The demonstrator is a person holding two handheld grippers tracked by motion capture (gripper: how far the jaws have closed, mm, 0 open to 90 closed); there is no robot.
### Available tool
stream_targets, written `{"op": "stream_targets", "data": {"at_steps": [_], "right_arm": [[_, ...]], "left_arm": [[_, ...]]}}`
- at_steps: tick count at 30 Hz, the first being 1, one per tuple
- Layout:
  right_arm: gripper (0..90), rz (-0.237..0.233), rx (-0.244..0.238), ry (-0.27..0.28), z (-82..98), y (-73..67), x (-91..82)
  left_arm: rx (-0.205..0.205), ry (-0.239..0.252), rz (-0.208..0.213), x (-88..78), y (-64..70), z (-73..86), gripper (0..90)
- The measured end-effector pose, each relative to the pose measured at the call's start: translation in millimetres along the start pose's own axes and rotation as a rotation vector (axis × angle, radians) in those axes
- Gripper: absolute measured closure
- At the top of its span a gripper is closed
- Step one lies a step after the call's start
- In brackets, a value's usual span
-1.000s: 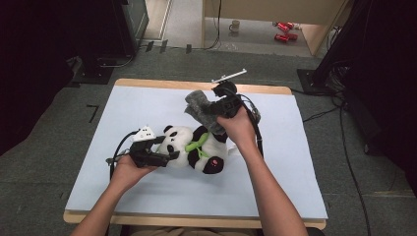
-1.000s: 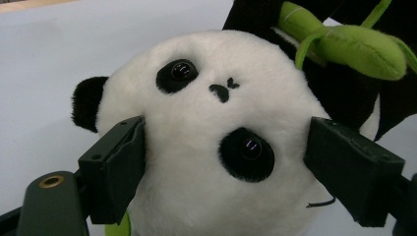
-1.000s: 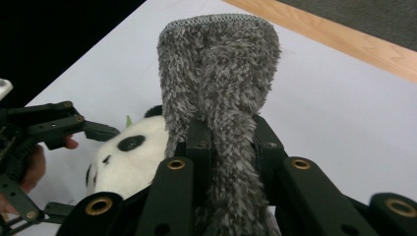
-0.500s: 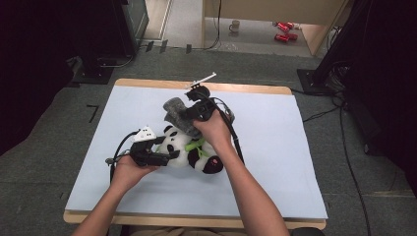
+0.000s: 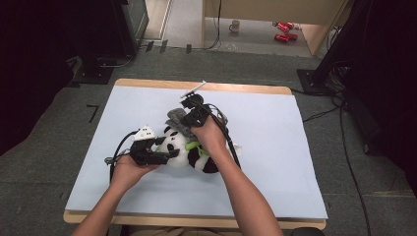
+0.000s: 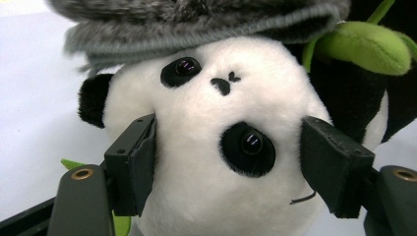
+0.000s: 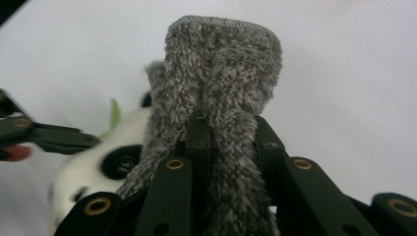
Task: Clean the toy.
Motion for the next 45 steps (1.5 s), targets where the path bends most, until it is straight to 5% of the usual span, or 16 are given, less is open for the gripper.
{"op": "stream_targets", "data": {"at_steps": [7, 17, 21, 27, 36, 45], "right_arm": [[75.5, 0.021, 0.060, -0.053, 8.3, 23.9, -3.3], [76.1, 0.105, 0.047, -0.075, 13.9, 39.8, -16.6], [76.3, 0.124, 0.078, -0.065, 20.1, 51.2, -28.6], [76.6, 0.081, 0.118, 0.011, 23.1, 59.6, -48.4], [77.3, 0.008, 0.071, 0.099, -1.4, 32.4, -69.0], [77.3, -0.095, 0.005, 0.113, -24.3, -15.8, -49.1]], "left_arm": [[0.005, -0.001, 0.006, 0.0, 0.2, -0.3, 29.1], [0.017, 0.001, 0.013, -0.7, 0.5, 0.6, 29.4], [0.013, 0.005, 0.016, -0.4, 0.1, 1.0, 29.4], [0.006, 0.014, 0.019, -0.2, -1.1, 2.0, 29.2], [0.006, 0.021, 0.019, -0.2, -1.2, 2.8, 28.9], [0.004, 0.016, 0.019, -0.3, -1.4, 2.2, 28.9]]}}
Point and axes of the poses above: each handheld gripper's, and its own axes: x roughly forward along the jaws, z roughly out of its underside, y roughly to its right, the point moved 2 cm from there along x, roughly forward along the jaws, and after that the axes turned 2 degrees about -z, right-handed, at the moved point
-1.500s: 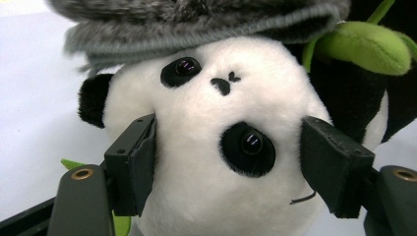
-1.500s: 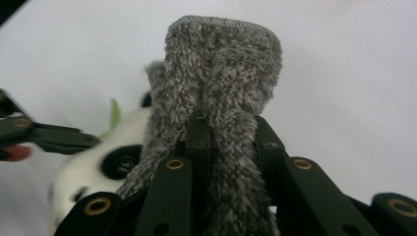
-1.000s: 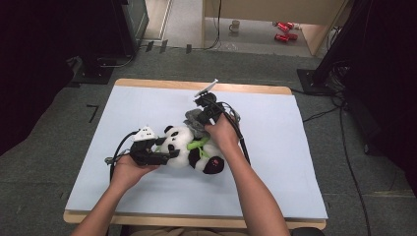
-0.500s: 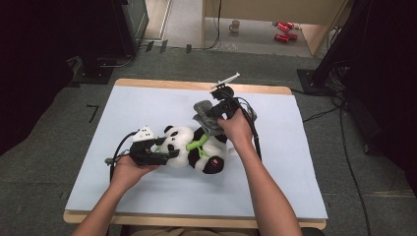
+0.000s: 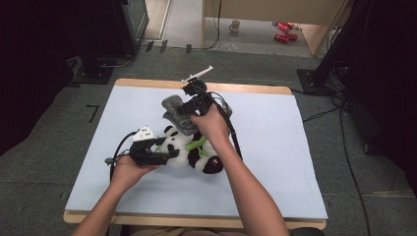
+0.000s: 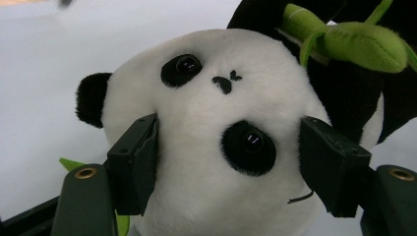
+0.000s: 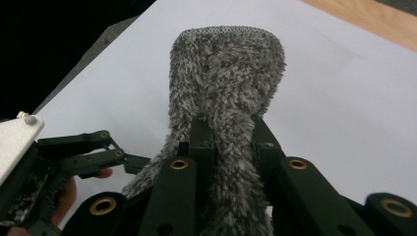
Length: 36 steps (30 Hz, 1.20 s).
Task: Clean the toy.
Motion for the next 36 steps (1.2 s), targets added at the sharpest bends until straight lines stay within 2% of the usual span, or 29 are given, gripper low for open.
{"op": "stream_targets", "data": {"at_steps": [4, 8, 10, 11, 12, 13, 17, 26, 28, 36], "right_arm": [[77.2, -0.021, -0.010, -0.032, 2.9, -10.2, 21.6], [77.1, -0.004, -0.019, -0.082, 12.7, -11.7, 40.6], [76.9, 0.047, -0.042, -0.117, 19.7, -9.1, 48.0], [76.8, 0.093, -0.078, -0.138, 23.9, -8.6, 51.0], [76.9, 0.098, -0.096, -0.127, 27.4, -7.6, 52.1], [76.8, 0.088, -0.088, -0.106, 29.8, -5.7, 51.1], [76.7, 0.078, -0.067, -0.092, 35.1, 0.7, 45.8], [76.7, 0.110, 0.005, -0.110, 49.9, 27.8, 28.4], [76.4, 0.099, 0.024, -0.104, 56.0, 36.6, 23.4], [76.7, 0.149, -0.008, -0.106, 55.3, 42.9, 8.3]], "left_arm": [[0.001, -0.003, -0.002, -0.2, 0.3, -0.2, 28.9], [0.005, -0.007, -0.004, -0.3, -0.1, -0.4, 29.0], [-0.001, -0.007, -0.009, 0.3, -0.6, -0.4, 28.9], [-0.008, -0.009, -0.010, 0.8, -1.0, -0.3, 28.8], [-0.003, -0.009, -0.009, 0.9, -1.3, -0.1, 28.9], [0.004, -0.010, -0.010, 1.0, -1.1, -0.2, 29.2], [0.006, -0.022, -0.011, 0.8, -1.2, -1.1, 30.0], [-0.005, -0.019, -0.012, 0.8, -1.4, -1.2, 30.3], [0.002, -0.014, -0.010, 0.9, -0.8, -1.3, 30.6], [-0.004, -0.013, -0.006, 0.4, -2.0, -1.5, 31.2]]}}
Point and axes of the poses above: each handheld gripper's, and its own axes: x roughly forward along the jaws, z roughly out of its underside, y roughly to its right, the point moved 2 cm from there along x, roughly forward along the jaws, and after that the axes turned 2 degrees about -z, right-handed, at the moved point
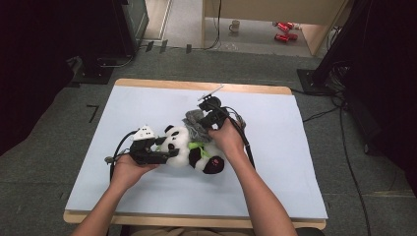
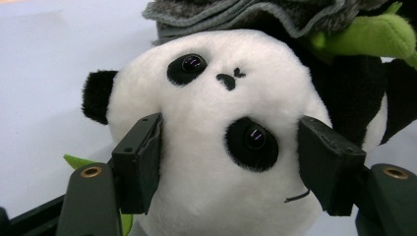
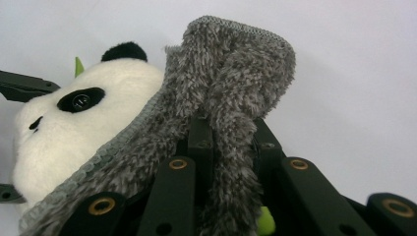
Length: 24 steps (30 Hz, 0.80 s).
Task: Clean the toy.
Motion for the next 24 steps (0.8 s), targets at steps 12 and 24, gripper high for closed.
{"op": "stream_targets", "data": {"at_steps": [12, 24], "right_arm": [[77.6, -0.013, 0.092, 0.067, 7.6, 29.1, -38.9], [77.6, -0.097, -0.025, 0.166, -6.7, -17.5, -64.2]], "left_arm": [[-0.018, 0.001, -0.005, 1.0, -3.6, -1.0, 31.3], [-0.029, -0.009, 0.010, 1.8, -8.4, -7.3, 31.0]]}}
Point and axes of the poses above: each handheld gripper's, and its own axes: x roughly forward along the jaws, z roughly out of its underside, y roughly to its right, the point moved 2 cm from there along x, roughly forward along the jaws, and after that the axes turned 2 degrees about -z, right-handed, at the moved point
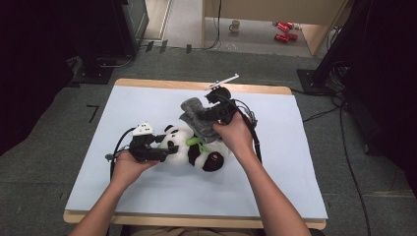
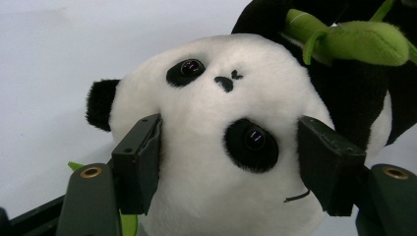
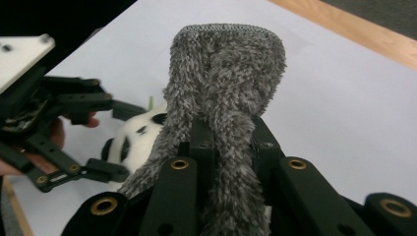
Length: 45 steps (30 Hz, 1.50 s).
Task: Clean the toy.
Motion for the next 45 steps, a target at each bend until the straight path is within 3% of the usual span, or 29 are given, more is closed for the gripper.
{"op": "stream_targets", "data": {"at_steps": [4, 10, 13, 17, 24, 28, 33, 37, 41, 45], "right_arm": [[77.6, -0.038, 0.005, -0.012, 7.4, -5.9, 12.1], [77.5, -0.028, 0.027, -0.073, 25.9, -0.6, 38.7], [77.6, -0.030, 0.040, -0.073, 32.9, 4.8, 46.4], [77.6, -0.021, 0.056, -0.066, 34.9, 12.2, 48.8], [77.6, 0.002, 0.057, -0.063, 32.1, 20.7, 52.5], [77.5, 0.007, 0.071, -0.065, 29.5, 27.9, 53.7], [77.5, 0.024, 0.074, -0.071, 25.8, 32.7, 55.5], [77.6, 0.029, 0.083, -0.076, 22.9, 34.2, 56.6], [78.0, 0.037, 0.071, -0.075, 16.6, 31.7, 53.3], [78.2, -0.003, 0.073, -0.045, 1.2, 24.7, 42.1]], "left_arm": [[-0.010, 0.001, 0.010, 0.8, -2.0, -2.3, 30.3], [0.004, 0.007, 0.026, -1.4, -2.6, -2.4, 25.6], [0.009, 0.010, 0.028, -4.5, -3.1, -2.8, 24.2], [0.022, 0.032, 0.023, -10.0, -2.8, -2.7, 25.0], [0.027, 0.010, 0.019, -15.8, -3.8, 4.0, 24.9], [0.024, 0.005, 0.017, -12.2, -4.1, 10.3, 23.5], [0.023, 0.034, 0.019, -7.5, -4.9, 12.7, 20.8], [0.058, 0.042, 0.028, 1.2, -4.6, 15.6, 18.1], [0.062, 0.041, -0.006, 2.7, -3.8, 15.6, 25.5], [0.059, 0.035, -0.024, 1.1, -2.4, 14.5, 35.1]]}}
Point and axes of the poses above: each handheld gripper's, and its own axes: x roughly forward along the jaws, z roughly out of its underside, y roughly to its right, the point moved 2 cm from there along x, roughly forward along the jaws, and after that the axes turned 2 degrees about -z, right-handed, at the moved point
